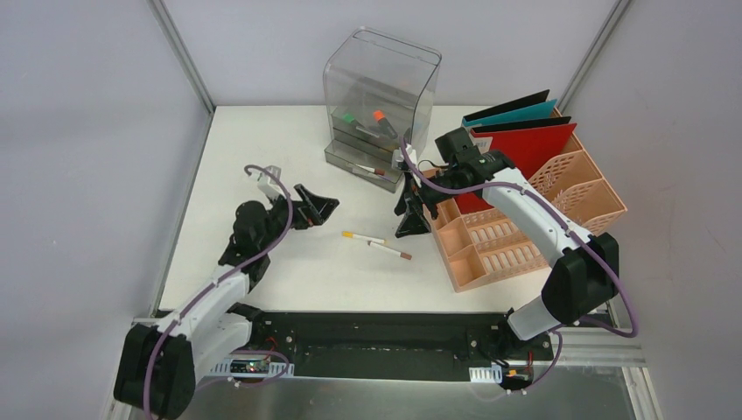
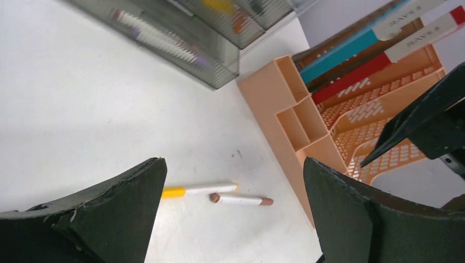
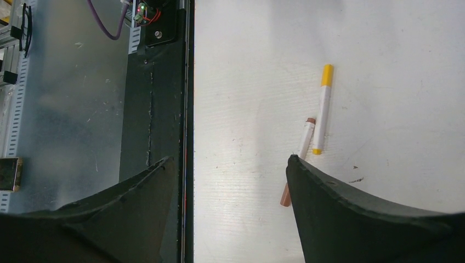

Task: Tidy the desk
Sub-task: Place the stationery in the drawer, then pick up the stationery from the center of the board.

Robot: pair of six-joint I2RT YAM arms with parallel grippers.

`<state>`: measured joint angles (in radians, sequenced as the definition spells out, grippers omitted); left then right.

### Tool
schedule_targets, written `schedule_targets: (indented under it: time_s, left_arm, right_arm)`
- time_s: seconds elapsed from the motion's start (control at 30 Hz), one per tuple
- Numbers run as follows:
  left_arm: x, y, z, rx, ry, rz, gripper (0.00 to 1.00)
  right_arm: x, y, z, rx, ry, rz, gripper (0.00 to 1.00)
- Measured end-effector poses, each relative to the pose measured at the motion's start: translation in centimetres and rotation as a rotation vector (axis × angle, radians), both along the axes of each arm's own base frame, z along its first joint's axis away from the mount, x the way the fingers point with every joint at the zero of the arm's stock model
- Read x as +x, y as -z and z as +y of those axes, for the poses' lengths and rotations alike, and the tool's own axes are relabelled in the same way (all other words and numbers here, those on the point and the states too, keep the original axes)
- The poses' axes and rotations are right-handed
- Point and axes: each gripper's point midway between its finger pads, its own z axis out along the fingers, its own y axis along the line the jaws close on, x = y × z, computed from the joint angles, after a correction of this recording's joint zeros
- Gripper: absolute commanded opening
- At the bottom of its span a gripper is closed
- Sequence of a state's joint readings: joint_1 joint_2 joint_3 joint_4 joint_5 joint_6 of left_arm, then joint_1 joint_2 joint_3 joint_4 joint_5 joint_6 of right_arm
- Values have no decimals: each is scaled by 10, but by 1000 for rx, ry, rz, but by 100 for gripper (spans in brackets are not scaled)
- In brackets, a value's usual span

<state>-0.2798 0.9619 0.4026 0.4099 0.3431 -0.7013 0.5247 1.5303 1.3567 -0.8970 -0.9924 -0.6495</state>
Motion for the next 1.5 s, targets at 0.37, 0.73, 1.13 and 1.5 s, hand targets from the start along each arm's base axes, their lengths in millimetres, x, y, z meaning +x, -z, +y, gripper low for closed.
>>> schedule_targets:
  time_s: [0.37,0.73,1.13,1.5]
  left_arm:
    - [-33,24,16,-27,-56,45,96]
    - [-45,61,1,-96,-5,307,88]
    - [-55,66,-34,21,-89,504,55]
    - [-33,104,-50,247,-268,759,27]
  right_arm:
    - [0,0,-1,-1,-2,0,77]
    - [0,0,-1,-2,-2,-1,77]
    - [0,1,-1,-2,-2,-1,77]
    - [0,1,-1,-2,-3,-5,78]
